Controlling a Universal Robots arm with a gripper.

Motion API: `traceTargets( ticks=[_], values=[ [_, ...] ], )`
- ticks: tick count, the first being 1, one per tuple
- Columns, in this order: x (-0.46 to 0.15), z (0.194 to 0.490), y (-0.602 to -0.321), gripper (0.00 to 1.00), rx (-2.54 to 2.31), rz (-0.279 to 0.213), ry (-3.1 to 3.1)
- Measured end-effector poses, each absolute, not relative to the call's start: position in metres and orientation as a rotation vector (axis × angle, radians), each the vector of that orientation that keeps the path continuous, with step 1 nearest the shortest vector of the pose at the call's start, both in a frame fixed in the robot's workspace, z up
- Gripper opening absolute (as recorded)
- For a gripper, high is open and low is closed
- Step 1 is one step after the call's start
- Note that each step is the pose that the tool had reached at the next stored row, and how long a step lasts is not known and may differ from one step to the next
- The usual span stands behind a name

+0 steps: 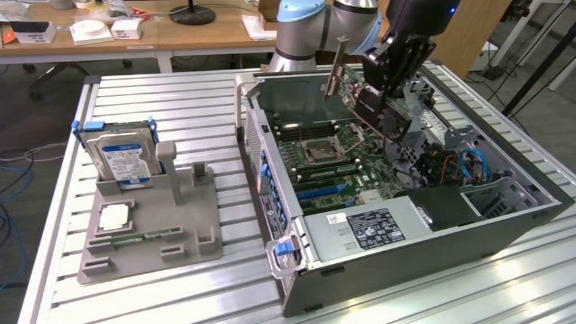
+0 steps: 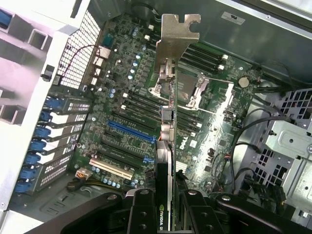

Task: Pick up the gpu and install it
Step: 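Insert the gpu into the slot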

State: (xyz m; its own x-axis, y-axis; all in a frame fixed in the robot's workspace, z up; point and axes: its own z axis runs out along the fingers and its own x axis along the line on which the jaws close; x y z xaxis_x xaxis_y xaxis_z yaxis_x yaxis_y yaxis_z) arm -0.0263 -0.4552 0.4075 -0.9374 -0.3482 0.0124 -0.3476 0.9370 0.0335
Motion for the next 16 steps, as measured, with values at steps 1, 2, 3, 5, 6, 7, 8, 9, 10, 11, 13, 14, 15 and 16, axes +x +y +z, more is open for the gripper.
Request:
traceTargets(
  ticks=[1, 2, 3, 5, 6, 7, 8, 9, 10, 11, 13, 14, 15, 16],
  values=[
    [-0.0263, 0.4075, -0.4552, 0.26, 0.557, -0.048, -3.073],
    [-0.0263, 0.4075, -0.4552, 0.26, 0.56, -0.048, -3.072],
    [-0.0263, 0.4075, -0.4552, 0.26, 0.564, -0.048, -3.072],
    [-0.0263, 0.4076, -0.4552, 0.26, 0.57, -0.048, -3.071],
    [-0.0263, 0.4076, -0.4552, 0.26, 0.572, -0.048, -3.07],
    [-0.0263, 0.4075, -0.4552, 0.26, 0.575, -0.048, -3.069],
    [-0.0263, 0.4075, -0.4552, 0.26, 0.578, -0.048, -3.069],
    [-0.0263, 0.4076, -0.4552, 0.26, 0.581, -0.048, -3.068],
    [-0.0263, 0.4075, -0.4552, 0.26, 0.581, -0.048, -3.068],
    [-0.0263, 0.4076, -0.4552, 0.26, 0.581, -0.048, -3.068],
    [-0.0263, 0.4076, -0.4552, 0.26, 0.581, -0.048, -3.068],
    [-0.0263, 0.4076, -0.4552, 0.26, 0.581, -0.048, -3.068],
    [-0.0263, 0.4076, -0.4552, 0.26, 0.581, -0.048, -3.068],
    [-0.0263, 0.4075, -0.4552, 0.26, 0.581, -0.048, -3.068]
  ],
)
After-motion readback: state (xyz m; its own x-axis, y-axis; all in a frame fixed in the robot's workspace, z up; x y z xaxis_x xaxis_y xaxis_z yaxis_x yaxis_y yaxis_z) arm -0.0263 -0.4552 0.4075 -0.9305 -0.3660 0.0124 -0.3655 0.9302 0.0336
